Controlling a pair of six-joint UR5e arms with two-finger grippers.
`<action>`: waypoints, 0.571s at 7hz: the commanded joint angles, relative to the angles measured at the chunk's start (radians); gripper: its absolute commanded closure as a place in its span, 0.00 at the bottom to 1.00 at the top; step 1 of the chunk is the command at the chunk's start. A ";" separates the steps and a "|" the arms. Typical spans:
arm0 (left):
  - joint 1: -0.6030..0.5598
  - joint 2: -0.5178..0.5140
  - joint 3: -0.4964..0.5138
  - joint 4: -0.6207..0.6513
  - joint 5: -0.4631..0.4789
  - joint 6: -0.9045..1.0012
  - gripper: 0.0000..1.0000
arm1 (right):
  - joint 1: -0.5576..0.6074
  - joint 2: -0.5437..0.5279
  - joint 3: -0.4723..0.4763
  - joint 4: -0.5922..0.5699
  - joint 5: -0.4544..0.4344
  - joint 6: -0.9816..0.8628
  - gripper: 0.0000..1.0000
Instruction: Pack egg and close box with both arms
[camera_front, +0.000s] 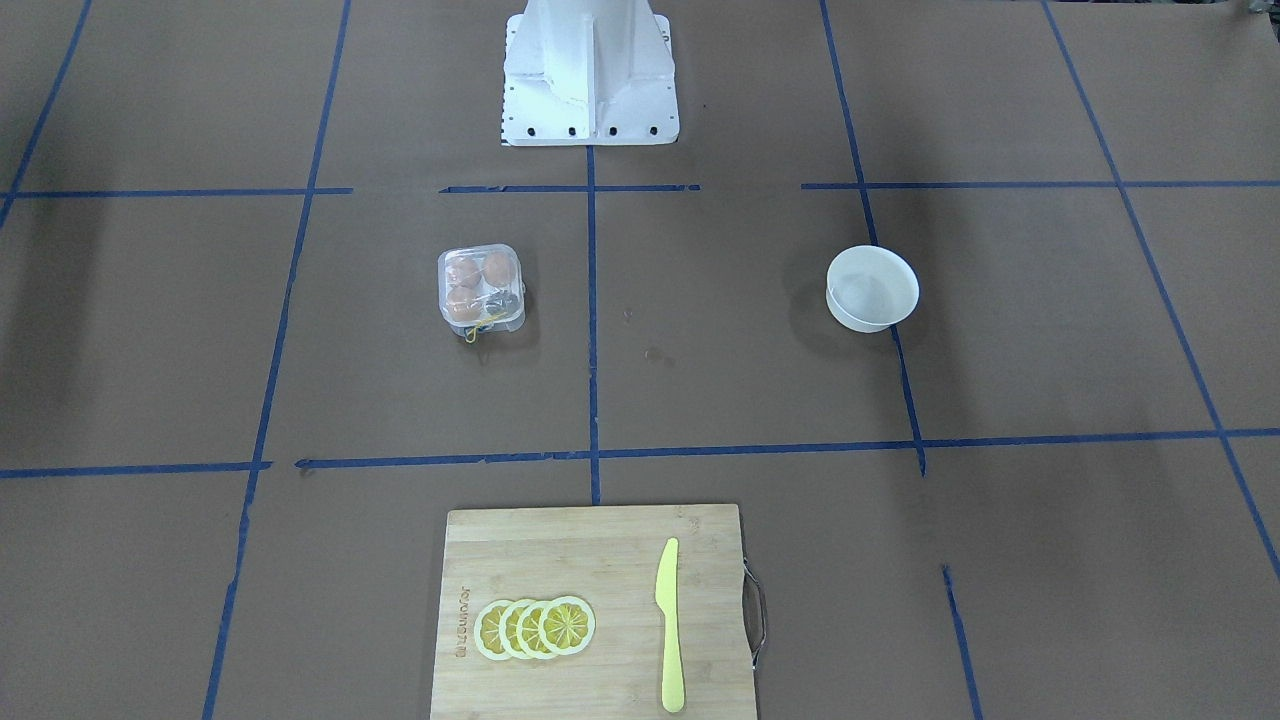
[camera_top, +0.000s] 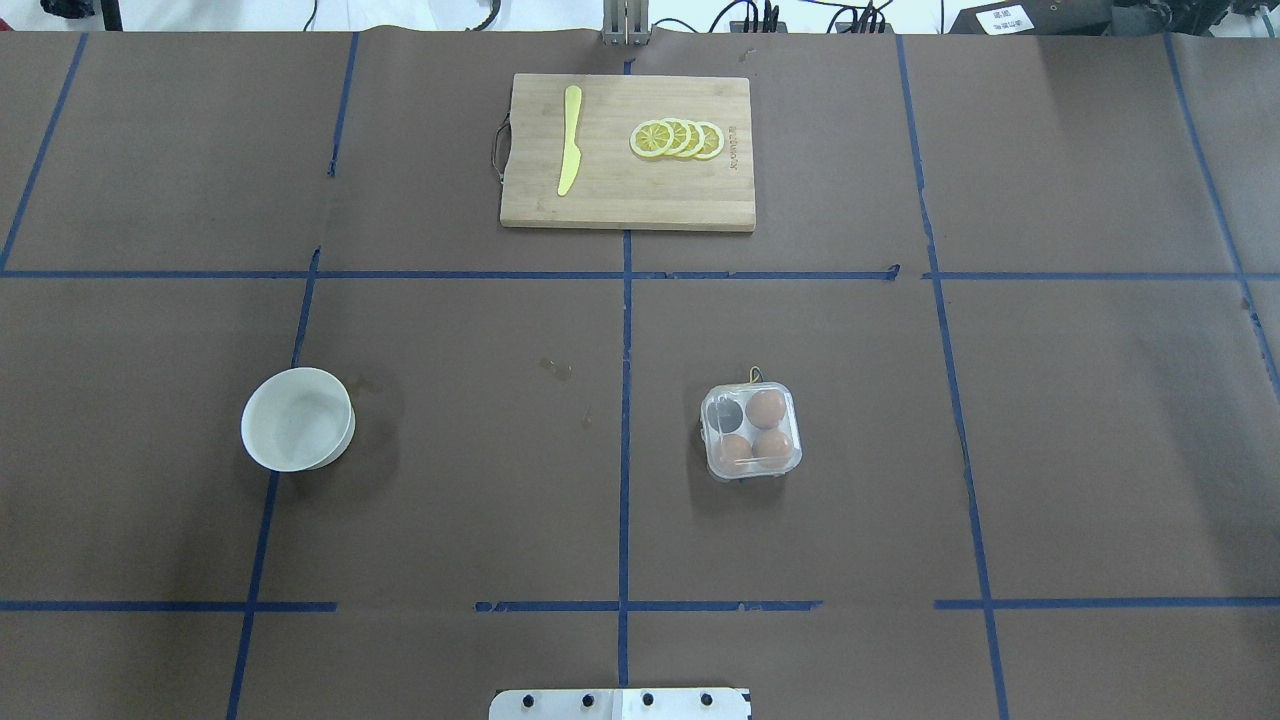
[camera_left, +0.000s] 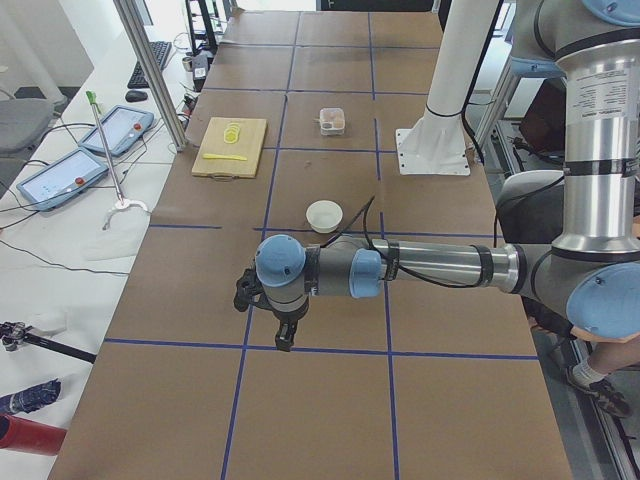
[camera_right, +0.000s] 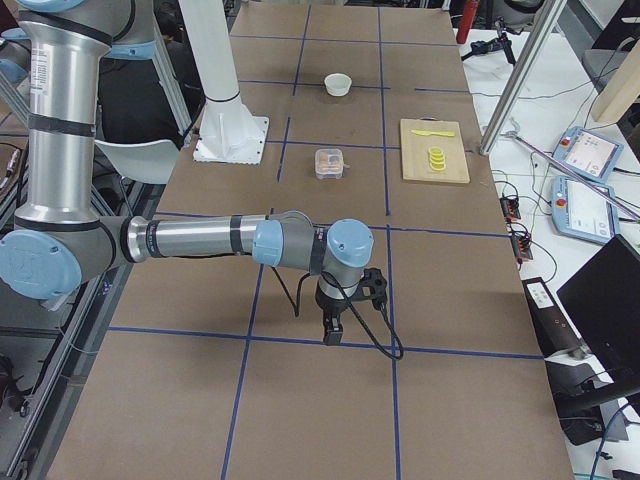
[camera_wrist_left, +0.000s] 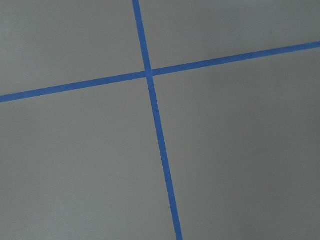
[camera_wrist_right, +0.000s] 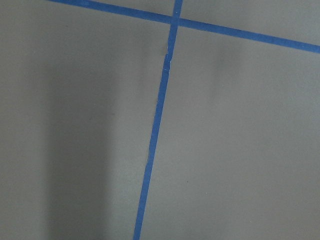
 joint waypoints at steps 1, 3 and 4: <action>0.000 0.000 0.000 0.000 0.000 0.000 0.00 | -0.001 0.000 -0.002 0.003 0.002 0.001 0.00; 0.000 0.009 -0.002 0.000 0.000 0.000 0.00 | -0.001 0.000 -0.001 0.003 0.003 0.001 0.00; 0.000 0.011 -0.003 0.000 -0.002 0.000 0.00 | -0.001 0.000 0.001 0.005 0.002 0.001 0.00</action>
